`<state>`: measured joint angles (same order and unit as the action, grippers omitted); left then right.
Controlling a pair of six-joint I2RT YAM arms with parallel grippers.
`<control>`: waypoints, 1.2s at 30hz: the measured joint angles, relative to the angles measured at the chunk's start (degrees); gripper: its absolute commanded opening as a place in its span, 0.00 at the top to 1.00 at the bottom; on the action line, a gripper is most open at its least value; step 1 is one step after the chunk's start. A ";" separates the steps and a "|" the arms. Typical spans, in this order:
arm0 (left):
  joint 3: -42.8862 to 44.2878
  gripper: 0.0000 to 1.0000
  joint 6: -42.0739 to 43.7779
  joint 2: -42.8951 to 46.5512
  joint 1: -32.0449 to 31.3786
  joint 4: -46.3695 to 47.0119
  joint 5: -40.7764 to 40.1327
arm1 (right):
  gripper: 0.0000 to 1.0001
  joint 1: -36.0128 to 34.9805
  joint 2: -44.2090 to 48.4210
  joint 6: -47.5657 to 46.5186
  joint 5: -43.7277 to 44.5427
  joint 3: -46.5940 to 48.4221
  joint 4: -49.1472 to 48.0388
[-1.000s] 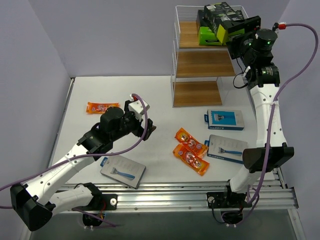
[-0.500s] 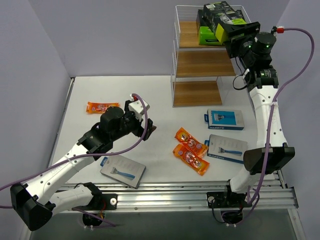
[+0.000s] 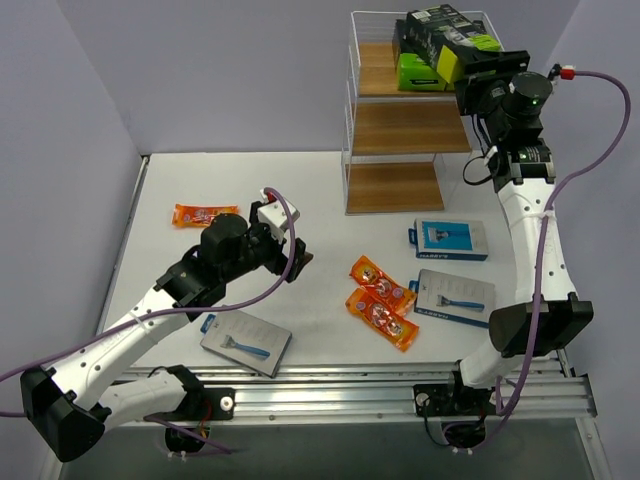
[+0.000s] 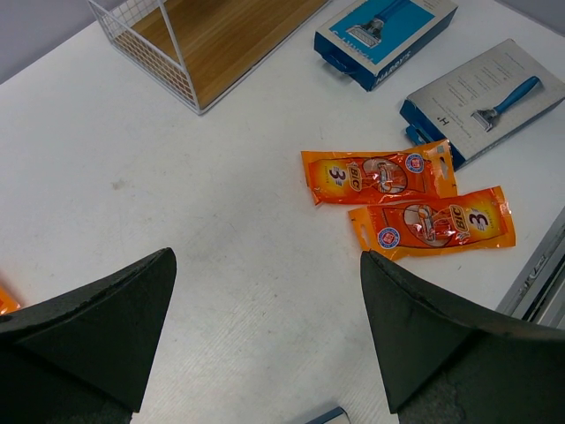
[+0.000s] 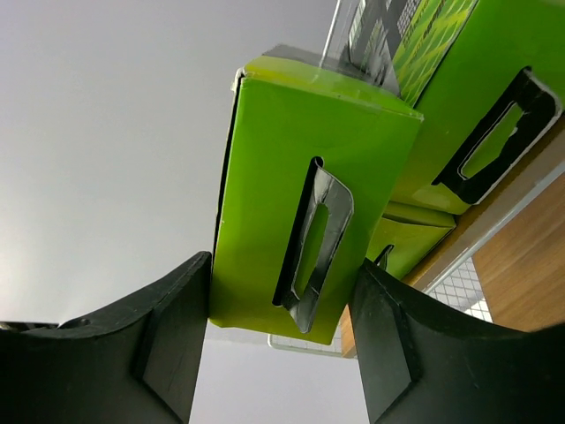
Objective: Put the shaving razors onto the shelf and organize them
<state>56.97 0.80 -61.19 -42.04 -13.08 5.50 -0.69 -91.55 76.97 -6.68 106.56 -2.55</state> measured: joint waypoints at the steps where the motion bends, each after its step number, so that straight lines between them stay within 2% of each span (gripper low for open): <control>1: 0.00 0.06 0.00 0.00 0.00 0.00 0.13 | 1.00 0.00 0.46 0.20 0.70 -0.46 -0.17; 16: 0.00 0.06 -0.09 0.00 0.00 0.00 0.96 | 1.00 -2.27 9.77 -0.17 17.35 -8.81 -2.89; 36: 0.00 0.06 -0.09 0.00 0.00 -0.02 1.31 | 1.00 -15.69 12.96 -11.02 44.70 -14.99 -12.13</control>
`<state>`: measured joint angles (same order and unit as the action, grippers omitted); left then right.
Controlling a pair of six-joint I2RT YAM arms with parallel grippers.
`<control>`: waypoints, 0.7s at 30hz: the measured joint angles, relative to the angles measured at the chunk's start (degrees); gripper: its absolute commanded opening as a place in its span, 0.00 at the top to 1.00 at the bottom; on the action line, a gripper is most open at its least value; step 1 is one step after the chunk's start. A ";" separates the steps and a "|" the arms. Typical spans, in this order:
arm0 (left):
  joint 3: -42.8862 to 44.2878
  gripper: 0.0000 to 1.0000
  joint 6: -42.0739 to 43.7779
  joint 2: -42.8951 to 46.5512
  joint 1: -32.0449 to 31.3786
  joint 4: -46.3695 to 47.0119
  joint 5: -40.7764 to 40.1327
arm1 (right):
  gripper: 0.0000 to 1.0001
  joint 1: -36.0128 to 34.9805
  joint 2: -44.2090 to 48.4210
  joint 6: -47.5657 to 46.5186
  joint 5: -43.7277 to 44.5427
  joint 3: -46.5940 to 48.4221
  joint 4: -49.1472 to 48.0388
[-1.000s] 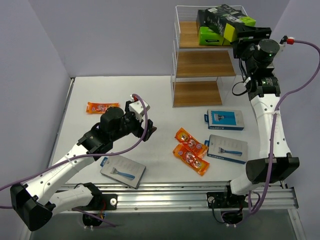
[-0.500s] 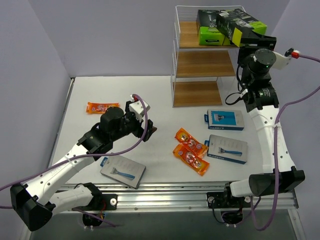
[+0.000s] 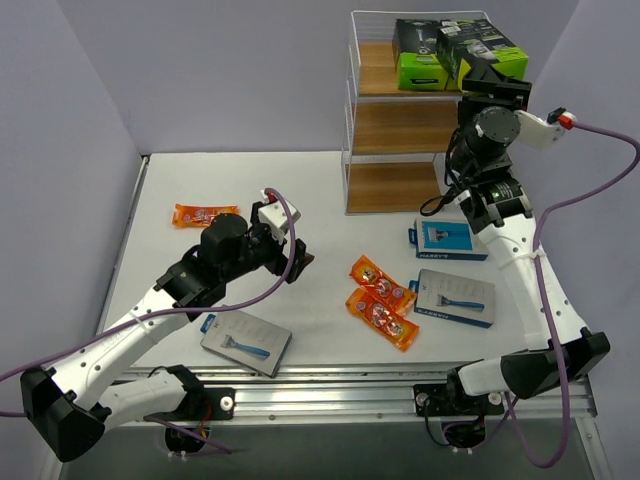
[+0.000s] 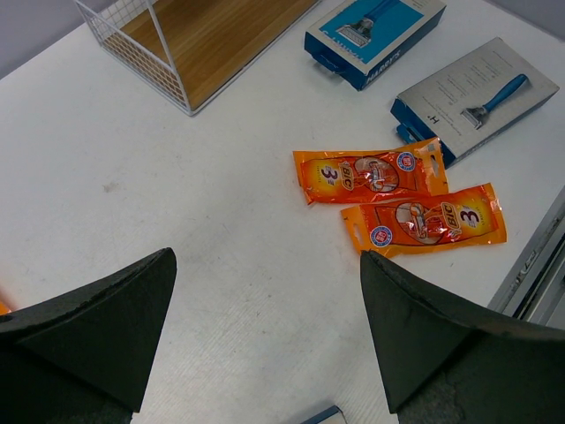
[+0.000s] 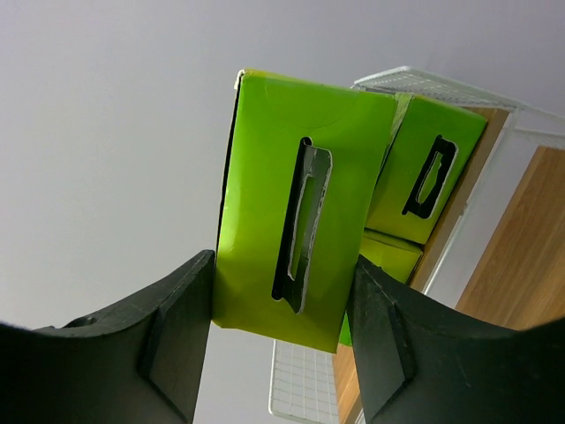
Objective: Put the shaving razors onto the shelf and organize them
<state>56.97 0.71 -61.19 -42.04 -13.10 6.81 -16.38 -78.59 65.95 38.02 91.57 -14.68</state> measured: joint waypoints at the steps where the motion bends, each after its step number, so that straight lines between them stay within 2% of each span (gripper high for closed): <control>1: 0.00 0.06 0.00 0.00 0.00 0.00 0.04 | 1.00 -0.44 -0.07 -0.59 1.03 0.00 -0.52; 9: 0.00 0.06 0.00 0.00 0.00 0.02 0.42 | 1.00 -1.09 -2.80 -3.34 6.10 2.10 -3.04; 19: 0.00 0.06 0.00 0.00 -0.11 0.02 0.68 | 1.00 -1.33 -5.07 -4.35 8.31 3.39 -4.76; 21: 0.00 0.06 0.00 0.00 -0.22 0.02 0.72 | 0.91 -1.33 -5.57 -4.44 8.57 3.65 -4.92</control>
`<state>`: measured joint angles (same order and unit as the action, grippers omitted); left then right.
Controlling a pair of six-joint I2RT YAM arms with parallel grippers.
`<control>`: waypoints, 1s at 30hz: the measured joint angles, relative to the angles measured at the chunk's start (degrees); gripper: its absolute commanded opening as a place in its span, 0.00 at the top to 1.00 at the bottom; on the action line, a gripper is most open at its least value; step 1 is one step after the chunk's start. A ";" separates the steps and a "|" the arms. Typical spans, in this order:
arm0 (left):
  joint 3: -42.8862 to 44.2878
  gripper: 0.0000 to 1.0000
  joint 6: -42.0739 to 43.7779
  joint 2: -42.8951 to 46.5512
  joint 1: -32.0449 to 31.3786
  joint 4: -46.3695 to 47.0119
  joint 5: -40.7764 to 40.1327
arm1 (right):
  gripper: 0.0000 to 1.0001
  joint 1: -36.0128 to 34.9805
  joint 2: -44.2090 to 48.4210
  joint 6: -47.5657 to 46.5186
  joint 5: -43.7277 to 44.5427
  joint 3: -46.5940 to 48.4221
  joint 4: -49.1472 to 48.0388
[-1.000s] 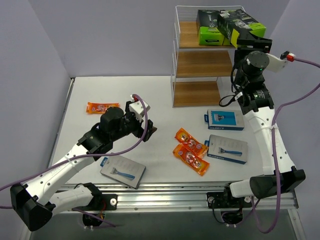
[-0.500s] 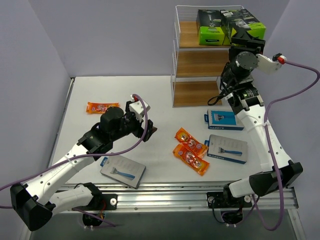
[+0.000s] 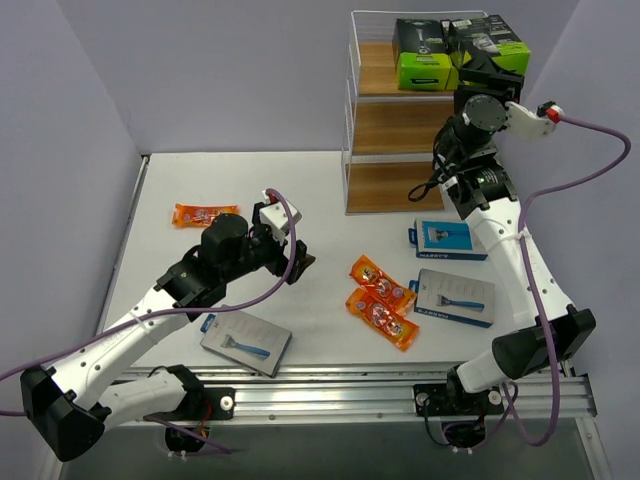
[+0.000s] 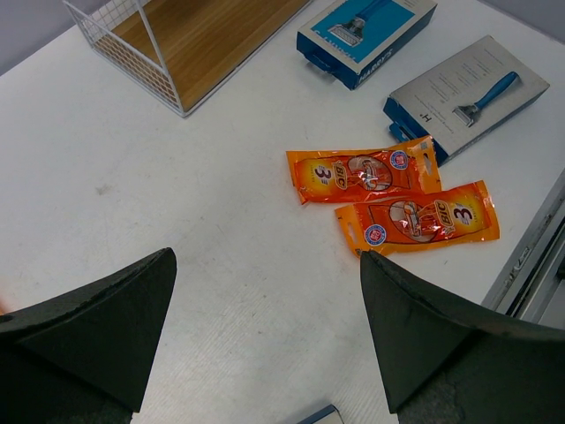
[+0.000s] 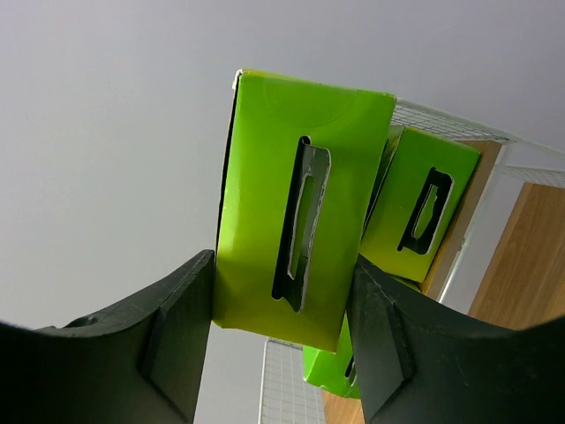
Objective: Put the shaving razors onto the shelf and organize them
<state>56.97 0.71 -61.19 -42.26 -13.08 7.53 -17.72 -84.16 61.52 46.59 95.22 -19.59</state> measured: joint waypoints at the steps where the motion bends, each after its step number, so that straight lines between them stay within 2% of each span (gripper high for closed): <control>1: 0.00 0.06 0.00 0.00 -0.07 -0.02 0.02 | 0.87 0.00 -0.31 0.00 0.07 0.28 0.02; 2: 0.00 0.06 0.00 0.00 -0.09 -0.02 0.04 | 0.83 0.00 -0.76 -0.07 0.17 0.81 0.11; 3: 0.00 0.06 0.00 0.00 -0.09 -0.02 0.04 | 0.73 0.00 -1.18 -0.13 0.26 1.44 0.17; 6: 0.00 0.06 0.00 0.00 -0.09 -0.02 0.07 | 0.59 0.00 -2.43 -0.31 0.33 2.80 0.57; 11: 0.00 0.06 0.00 0.00 -0.09 -0.02 0.20 | 0.42 0.07 -3.82 -0.22 -0.90 4.76 2.43; 14: 0.00 0.06 -0.55 0.00 -0.11 -0.02 0.24 | 0.30 0.48 -3.82 0.63 -3.06 5.25 5.51; 17: 0.00 0.06 -0.92 0.00 -0.11 -0.02 0.28 | 0.22 1.49 -3.82 1.90 -5.53 5.73 9.27; 20: 0.00 0.06 -1.44 0.00 -0.15 -0.02 0.42 | 0.05 2.71 -3.80 3.21 -8.33 5.88 12.52; 22: 0.02 0.06 -1.64 0.00 -0.17 -0.02 0.46 | 0.00 3.50 -3.78 4.02 -10.25 6.19 14.45; 30: 0.07 0.06 -2.01 0.00 -0.20 -0.04 0.81 | 0.00 7.67 -3.74 5.79 -18.84 10.47 20.28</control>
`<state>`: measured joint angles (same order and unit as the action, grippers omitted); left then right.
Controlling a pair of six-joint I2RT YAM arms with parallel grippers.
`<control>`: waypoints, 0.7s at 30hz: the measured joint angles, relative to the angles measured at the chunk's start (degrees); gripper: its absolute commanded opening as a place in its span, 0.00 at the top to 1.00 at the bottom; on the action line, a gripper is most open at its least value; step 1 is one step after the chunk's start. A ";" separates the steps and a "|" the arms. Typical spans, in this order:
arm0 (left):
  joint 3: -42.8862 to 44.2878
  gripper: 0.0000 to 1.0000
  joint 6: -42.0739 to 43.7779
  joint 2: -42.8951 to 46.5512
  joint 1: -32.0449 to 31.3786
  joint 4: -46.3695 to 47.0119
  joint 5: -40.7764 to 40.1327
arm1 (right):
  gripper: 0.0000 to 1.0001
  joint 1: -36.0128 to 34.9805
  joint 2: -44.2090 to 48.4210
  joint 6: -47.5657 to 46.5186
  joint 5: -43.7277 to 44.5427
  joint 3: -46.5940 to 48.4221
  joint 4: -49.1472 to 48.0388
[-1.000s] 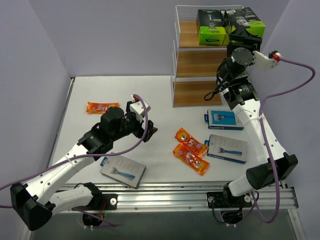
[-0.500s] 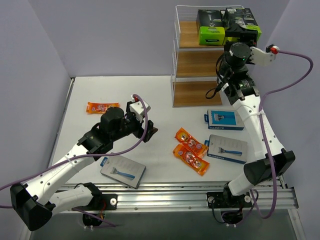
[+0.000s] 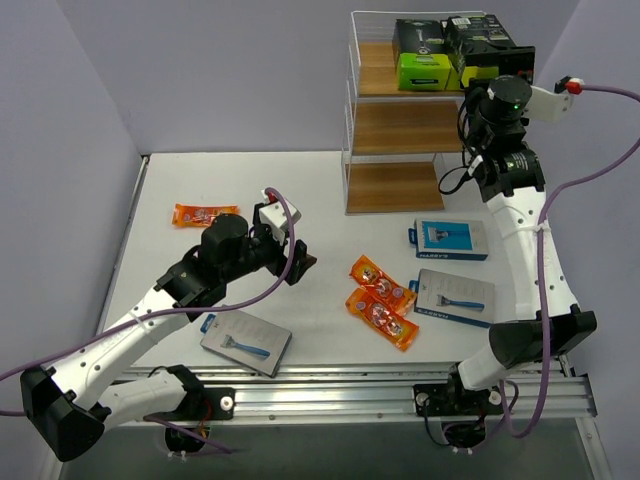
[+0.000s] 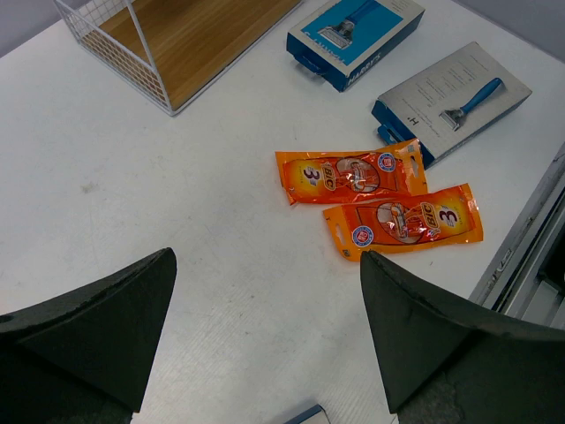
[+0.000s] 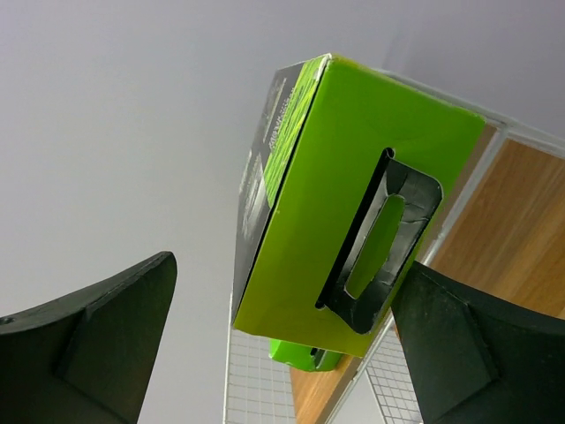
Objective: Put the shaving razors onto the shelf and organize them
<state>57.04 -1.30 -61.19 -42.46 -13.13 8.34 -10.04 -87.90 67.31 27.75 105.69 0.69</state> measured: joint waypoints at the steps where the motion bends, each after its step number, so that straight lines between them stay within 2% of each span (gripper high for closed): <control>1: 0.00 0.06 0.00 0.00 0.02 0.00 0.02 | 0.00 0.35 0.02 0.02 -0.83 0.46 0.17; 21: 0.55 0.06 -0.15 -0.22 0.04 -0.50 0.61 | 0.00 1.92 -1.14 0.09 -11.82 5.40 4.79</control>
<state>57.58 -1.45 -61.41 -42.41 -13.63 8.95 -8.12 -89.03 67.40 15.92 111.09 5.48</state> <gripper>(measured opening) 0.941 0.996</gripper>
